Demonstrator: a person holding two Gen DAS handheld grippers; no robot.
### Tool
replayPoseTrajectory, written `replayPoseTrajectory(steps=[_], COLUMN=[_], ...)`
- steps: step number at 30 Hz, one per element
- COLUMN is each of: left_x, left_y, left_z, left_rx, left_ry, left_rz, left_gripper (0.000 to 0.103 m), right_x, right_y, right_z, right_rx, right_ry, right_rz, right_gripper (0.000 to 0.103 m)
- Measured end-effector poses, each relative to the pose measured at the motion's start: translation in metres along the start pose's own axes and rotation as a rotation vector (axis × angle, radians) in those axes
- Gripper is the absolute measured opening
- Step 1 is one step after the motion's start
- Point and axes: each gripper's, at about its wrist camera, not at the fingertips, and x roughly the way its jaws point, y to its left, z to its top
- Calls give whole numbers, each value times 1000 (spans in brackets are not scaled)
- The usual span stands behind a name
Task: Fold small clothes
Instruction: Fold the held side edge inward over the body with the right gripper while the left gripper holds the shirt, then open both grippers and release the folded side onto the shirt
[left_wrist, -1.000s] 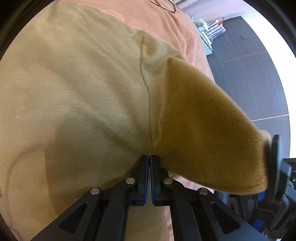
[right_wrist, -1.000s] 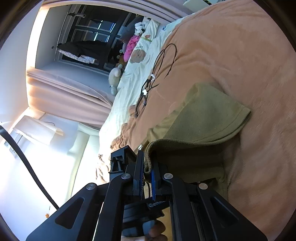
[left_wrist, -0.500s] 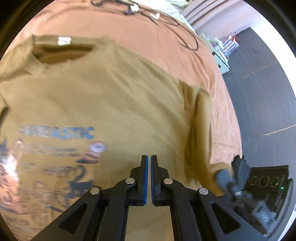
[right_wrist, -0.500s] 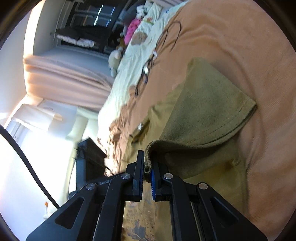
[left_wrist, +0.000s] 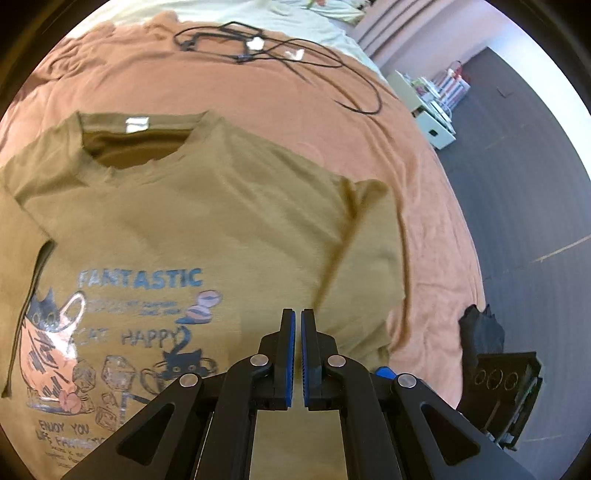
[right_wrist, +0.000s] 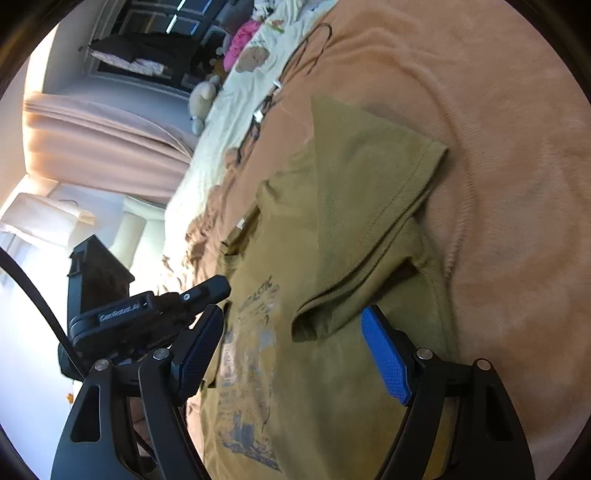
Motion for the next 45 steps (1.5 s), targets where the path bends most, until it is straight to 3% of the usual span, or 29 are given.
replayPoseTrajectory(steps=[3, 5, 7, 9, 13, 19, 27, 31, 34, 41, 43, 45], left_x=[4, 9, 17, 24, 41, 69, 108, 123, 134, 140, 137, 136], left_y=[-15, -24, -34, -43, -60, -85, -115, -121, -123, -131, -129, -126], left_z=[-1, -2, -4, -6, -6, -4, -10, -12, -13, -14, -12, -9], left_rx=[50, 79, 109, 135, 191, 269, 446, 487, 513, 542, 537, 520], left_ry=[10, 18, 21, 24, 41, 54, 87, 88, 87, 55, 47, 52], left_rz=[1, 0, 5, 6, 7, 32, 124, 150, 183, 246, 288, 293], left_gripper=[4, 13, 32, 37, 37, 37, 38, 53, 54, 51, 28, 18], right_x=[-16, -24, -36, -44, -60, -73, -54, -58, -63, -74, -73, -74], right_y=[-5, -8, -14, -17, -19, -24, -28, -40, -45, -43, -43, -44], right_z=[-3, -6, -7, -4, 1, -3, -1, -2, -6, -10, -11, -11], right_rx=[4, 17, 56, 86, 120, 164, 166, 186, 210, 218, 219, 220], right_ry=[-44, -72, -109, -137, -174, -209, -227, -231, -231, -242, -241, -240], right_rz=[-20, -62, -100, -124, -162, -146, -148, -150, -150, -137, -137, -134], right_gripper=[76, 76, 76, 74, 50, 29, 27, 27, 27, 27, 27, 27])
